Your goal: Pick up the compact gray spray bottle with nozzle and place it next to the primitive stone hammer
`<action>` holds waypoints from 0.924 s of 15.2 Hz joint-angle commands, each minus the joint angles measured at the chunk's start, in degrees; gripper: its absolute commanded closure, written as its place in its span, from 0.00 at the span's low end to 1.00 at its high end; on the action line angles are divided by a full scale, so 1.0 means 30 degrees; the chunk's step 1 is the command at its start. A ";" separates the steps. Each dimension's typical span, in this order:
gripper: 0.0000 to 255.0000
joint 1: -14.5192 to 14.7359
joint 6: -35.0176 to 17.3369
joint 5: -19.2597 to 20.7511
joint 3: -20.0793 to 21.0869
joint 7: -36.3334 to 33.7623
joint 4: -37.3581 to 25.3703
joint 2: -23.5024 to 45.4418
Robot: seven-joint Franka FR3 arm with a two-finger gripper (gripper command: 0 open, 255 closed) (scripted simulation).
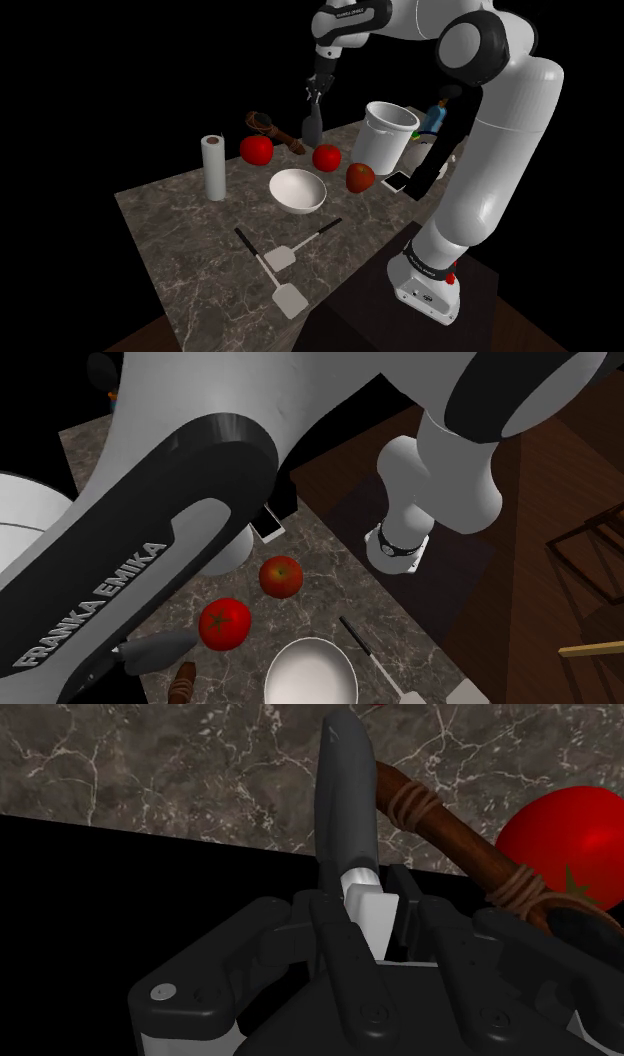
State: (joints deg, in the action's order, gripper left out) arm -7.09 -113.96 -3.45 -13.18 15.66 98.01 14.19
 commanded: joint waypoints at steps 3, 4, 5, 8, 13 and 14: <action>1.00 0.0005 -0.0637 -0.0037 0.0014 0.0025 0.0529 0.0101; 1.00 0.0005 -0.0637 -0.0037 0.0014 0.0025 0.0528 0.0102; 1.00 0.0005 -0.0637 -0.0037 0.0014 0.0025 0.0528 0.0102; 1.00 0.0004 -0.0637 -0.0037 0.0014 0.0025 0.0527 0.0102; 0.00 0.0005 -0.0638 -0.0037 0.0014 0.0024 0.0528 0.0102; 0.00 0.0005 -0.0638 -0.0037 0.0014 0.0024 0.0528 0.0102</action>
State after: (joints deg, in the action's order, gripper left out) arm -7.07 -115.87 -3.56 -13.13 15.73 99.60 14.50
